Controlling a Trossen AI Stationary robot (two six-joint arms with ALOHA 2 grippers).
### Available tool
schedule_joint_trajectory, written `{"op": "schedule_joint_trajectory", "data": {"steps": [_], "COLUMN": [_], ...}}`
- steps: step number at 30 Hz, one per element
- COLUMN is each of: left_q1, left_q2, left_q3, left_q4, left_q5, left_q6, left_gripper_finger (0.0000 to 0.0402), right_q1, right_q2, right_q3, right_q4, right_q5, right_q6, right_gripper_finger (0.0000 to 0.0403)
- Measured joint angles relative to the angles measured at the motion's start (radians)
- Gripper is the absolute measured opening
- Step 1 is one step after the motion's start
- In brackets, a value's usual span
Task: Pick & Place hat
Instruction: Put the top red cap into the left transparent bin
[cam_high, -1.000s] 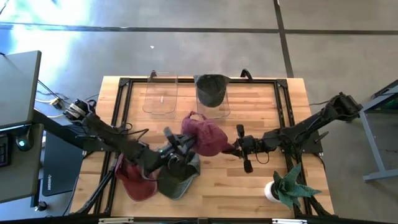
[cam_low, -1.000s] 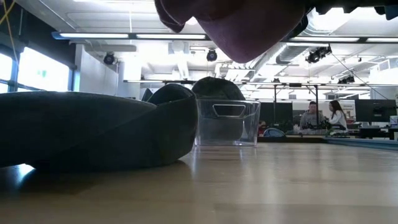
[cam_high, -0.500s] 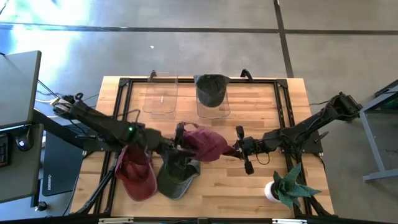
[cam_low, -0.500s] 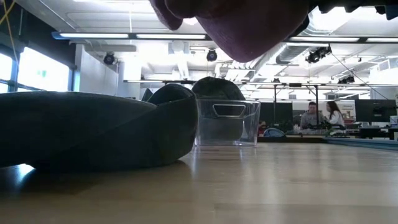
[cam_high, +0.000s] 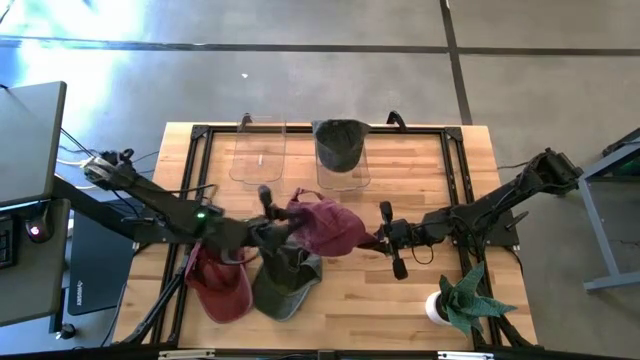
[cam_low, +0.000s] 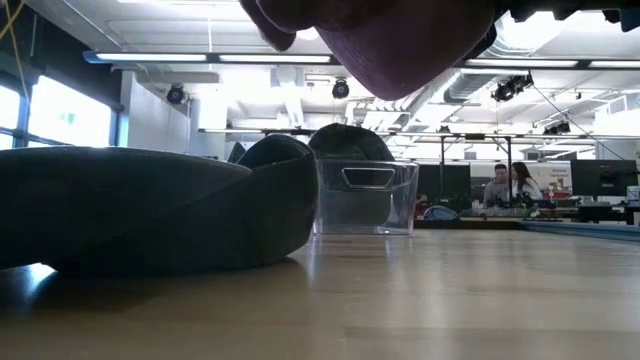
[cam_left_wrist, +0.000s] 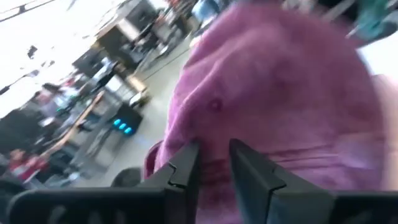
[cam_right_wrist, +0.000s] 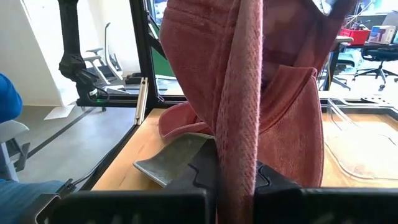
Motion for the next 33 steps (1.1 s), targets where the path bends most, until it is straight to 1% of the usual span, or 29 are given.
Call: {"op": "schedule_joint_trajectory", "data": {"steps": [1, 2, 3, 4, 6, 8, 10, 12, 13, 14, 15, 16, 18, 21, 24, 25, 27, 28, 30, 32, 33], "left_q1": [0.024, 0.05, 0.077, 0.102, 0.149, 0.195, 0.245, 0.284, 0.3, 0.31, 0.314, 0.312, 0.307, 0.278, 0.244, 0.234, 0.219, 0.212, 0.21, 0.213, 0.214], "left_q2": [0.024, 0.048, 0.071, 0.088, 0.102, 0.102, 0.101, 0.103, 0.103, 0.103, 0.102, 0.102, 0.102, 0.09, 0.061, 0.057, 0.057, 0.058, 0.064, 0.089, 0.105], "left_q3": [0.0, 0.0, 0.0, -0.001, -0.002, 0.001, 0.015, 0.041, 0.056, 0.067, 0.075, 0.081, 0.094, 0.132, 0.211, 0.238, 0.274, 0.282, 0.281, 0.275, 0.27], "left_q4": [0.016, 0.034, 0.055, 0.074, 0.102, 0.113, 0.045, -0.061, -0.094, -0.11, -0.112, -0.112, -0.123, -0.161, -0.306, -0.368, -0.458, -0.457, -0.4, -0.318, -0.304], "left_q5": [0.009, 0.042, 0.101, 0.183, 0.399, 0.675, 0.965, 1.224, 1.324, 1.399, 1.446, 1.457, 1.423, 1.298, 1.189, 1.134, 0.969, 0.876, 0.712, 0.621, 0.611], "left_q6": [0.006, 0.011, 0.022, 0.036, 0.059, 0.059, 0.025, -0.033, -0.061, -0.083, -0.101, -0.114, -0.123, -0.114, -0.068, -0.049, -0.026, -0.026, -0.029, -0.024, -0.023], "left_gripper_finger": [0.0066, 0.0056, 0.0046, 0.0037, 0.0017, 0.0005, 0.0004, 0.0006, 0.0006, 0.0005, 0.0003, 0.0002, 0.0001, 0.0001, 0.0, 0.0, 0.0, 0.0, 0.0, 0.0, 0.0], "right_q1": [0.0, 0.0, 0.0, 0.0, 0.0, 0.0, 0.0, 0.0, 0.0, 0.0, 0.0, 0.0, 0.0, 0.0, 0.0, 0.0, 0.0, 0.0, -0.001, -0.001, -0.001], "right_q2": [0.0, 0.0, 0.0, 0.0, 0.0, 0.0, 0.0, 0.0, 0.0, 0.0, 0.0, 0.0, 0.0, 0.0, 0.0, 0.0, 0.0, 0.0, 0.0, 0.0, 0.0], "right_q3": [0.0, 0.0, 0.0, 0.0, 0.0, 0.0, 0.0, 0.0, 0.0, 0.0, 0.0, 0.0, 0.0, 0.0, 0.0, 0.0, 0.0, 0.0, 0.0, 0.0, 0.0], "right_q4": [0.0, 0.0, 0.0, -0.002, -0.01, -0.022, -0.032, -0.04, -0.045, -0.047, -0.046, -0.044, -0.045, -0.045, -0.045, -0.045, -0.048, -0.051, -0.053, -0.053, -0.053], "right_q5": [-0.001, -0.001, -0.001, -0.005, -0.02, -0.029, -0.032, -0.033, -0.033, -0.033, -0.033, -0.033, -0.033, -0.029, -0.028, -0.027, -0.025, -0.024, -0.023, -0.023, -0.023], "right_q6": [0.0, 0.002, 0.008, 0.012, 0.015, 0.016, 0.014, 0.013, 0.014, 0.013, 0.013, 0.014, 0.022, 0.024, 0.024, 0.024, 0.025, 0.026, 0.028, 0.028, 0.028], "right_gripper_finger": [0.0011, 0.0014, 0.0017, 0.0018, 0.0019, 0.0015, 0.0011, 0.0009, 0.001, 0.0012, 0.0015, 0.0017, 0.002, 0.0016, 0.001, 0.001, 0.0012, 0.0014, 0.0016, 0.0015, 0.0014]}}
